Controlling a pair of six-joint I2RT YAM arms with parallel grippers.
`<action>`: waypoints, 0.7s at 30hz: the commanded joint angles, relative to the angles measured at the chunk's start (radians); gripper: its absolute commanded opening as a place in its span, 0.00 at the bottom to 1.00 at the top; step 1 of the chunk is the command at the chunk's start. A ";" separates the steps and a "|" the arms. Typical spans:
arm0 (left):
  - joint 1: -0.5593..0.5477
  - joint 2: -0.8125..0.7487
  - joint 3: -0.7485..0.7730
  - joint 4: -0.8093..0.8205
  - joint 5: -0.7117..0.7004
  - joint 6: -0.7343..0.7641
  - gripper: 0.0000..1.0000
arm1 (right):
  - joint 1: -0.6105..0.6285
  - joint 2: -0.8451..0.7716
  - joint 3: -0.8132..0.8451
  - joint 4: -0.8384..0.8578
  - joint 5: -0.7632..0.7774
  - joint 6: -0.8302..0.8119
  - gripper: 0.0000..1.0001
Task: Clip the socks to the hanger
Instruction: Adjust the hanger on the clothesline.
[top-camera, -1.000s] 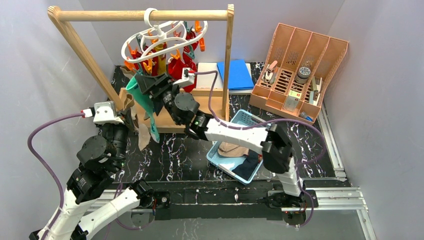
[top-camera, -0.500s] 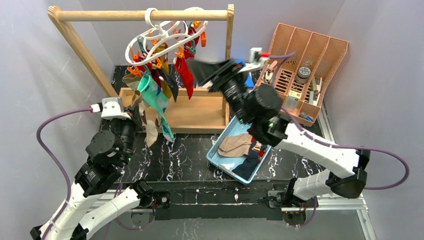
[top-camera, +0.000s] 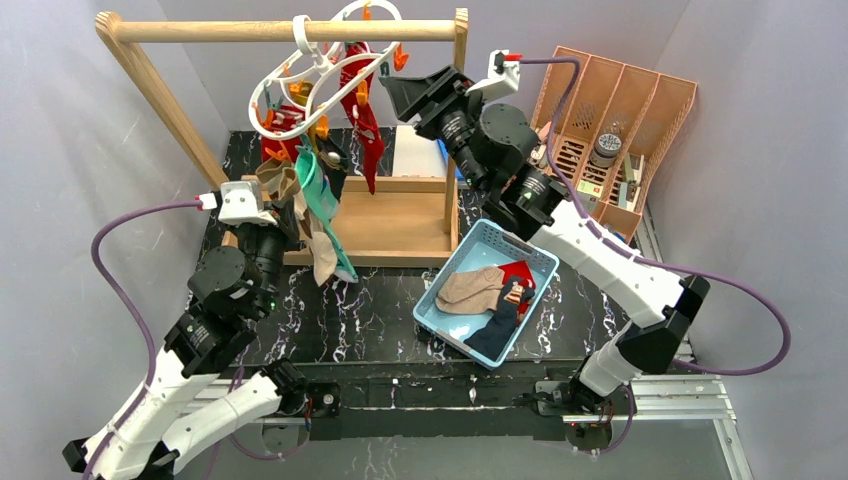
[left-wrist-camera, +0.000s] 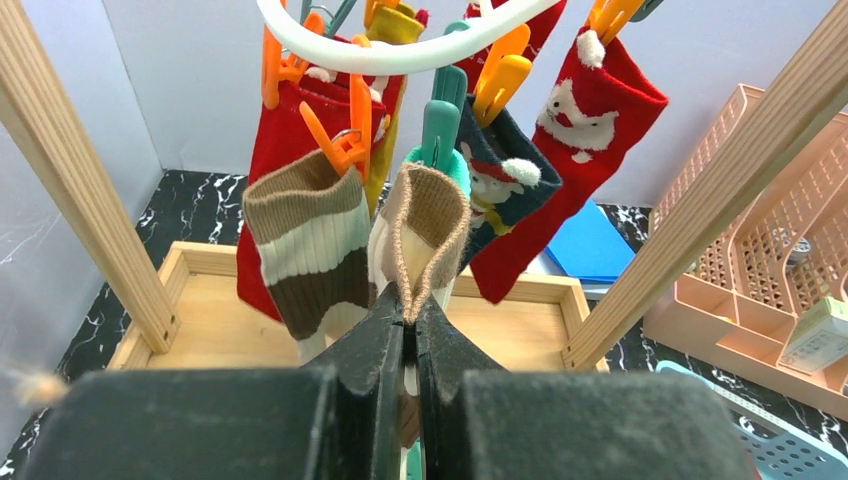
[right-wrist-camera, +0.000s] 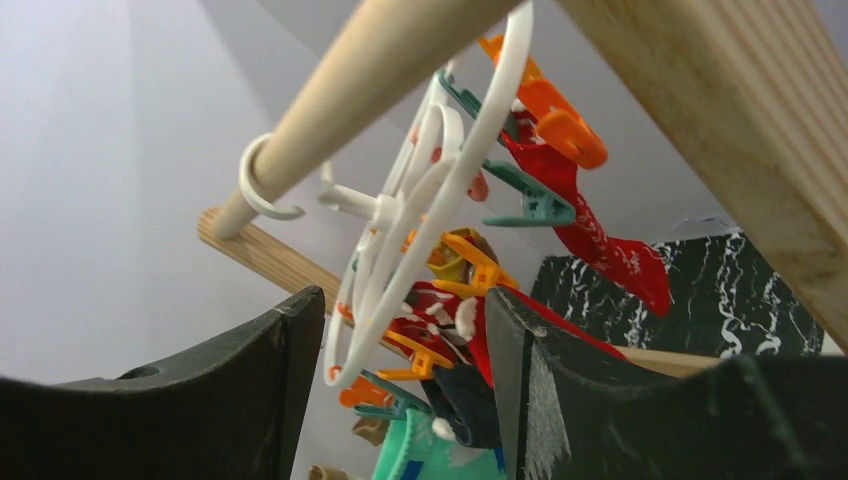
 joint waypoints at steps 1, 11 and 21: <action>-0.001 0.042 0.015 0.081 -0.051 0.038 0.00 | -0.013 0.003 0.047 -0.020 -0.011 0.024 0.67; -0.001 0.120 0.024 0.200 -0.151 0.113 0.00 | -0.024 0.089 0.068 0.088 0.027 0.066 0.67; -0.001 0.118 0.012 0.234 -0.185 0.122 0.00 | -0.023 0.197 0.117 0.214 0.080 0.115 0.65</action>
